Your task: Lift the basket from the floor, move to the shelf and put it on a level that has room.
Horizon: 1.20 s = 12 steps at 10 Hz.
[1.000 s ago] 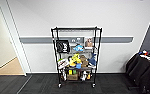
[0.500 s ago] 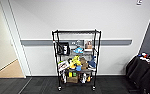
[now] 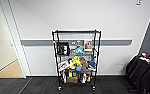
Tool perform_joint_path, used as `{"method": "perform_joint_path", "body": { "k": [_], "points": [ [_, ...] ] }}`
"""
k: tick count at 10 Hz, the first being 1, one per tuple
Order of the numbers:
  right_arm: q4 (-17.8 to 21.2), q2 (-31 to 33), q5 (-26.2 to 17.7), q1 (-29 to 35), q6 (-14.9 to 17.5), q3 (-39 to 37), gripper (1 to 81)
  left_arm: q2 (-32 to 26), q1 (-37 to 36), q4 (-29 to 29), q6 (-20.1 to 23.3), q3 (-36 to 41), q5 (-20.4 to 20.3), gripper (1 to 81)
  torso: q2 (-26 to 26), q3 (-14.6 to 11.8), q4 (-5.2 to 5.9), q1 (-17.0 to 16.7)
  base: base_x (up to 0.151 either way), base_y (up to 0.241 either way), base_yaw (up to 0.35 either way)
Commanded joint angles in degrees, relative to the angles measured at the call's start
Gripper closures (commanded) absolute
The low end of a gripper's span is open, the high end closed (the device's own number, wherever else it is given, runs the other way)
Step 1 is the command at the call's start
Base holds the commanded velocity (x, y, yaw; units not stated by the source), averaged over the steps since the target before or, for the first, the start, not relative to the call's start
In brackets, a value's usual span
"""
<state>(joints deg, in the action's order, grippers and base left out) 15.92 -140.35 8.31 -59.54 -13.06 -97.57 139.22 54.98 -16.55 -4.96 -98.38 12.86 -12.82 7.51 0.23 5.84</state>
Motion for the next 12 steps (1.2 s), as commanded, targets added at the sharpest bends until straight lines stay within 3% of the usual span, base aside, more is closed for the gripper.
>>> {"method": "perform_joint_path", "body": {
  "k": [1,12],
  "points": [
    [0.25,0.75,-0.49,6.14,0.14,3.19,81.1,-1.92,-6.86,-0.76,0.39,4.16,1.29,81.1,0.0,0.0,0.0,0.0,0.0,0.0,0.0],
    [-0.01,1.71,-0.49,3.5,0.4,4.16,81.1,-2.01,-5.89,-0.67,0.57,4.33,1.12,81.1,-0.09,-0.05,0.0,-0.15,0.102,0.0,0.0]
  ]
}}
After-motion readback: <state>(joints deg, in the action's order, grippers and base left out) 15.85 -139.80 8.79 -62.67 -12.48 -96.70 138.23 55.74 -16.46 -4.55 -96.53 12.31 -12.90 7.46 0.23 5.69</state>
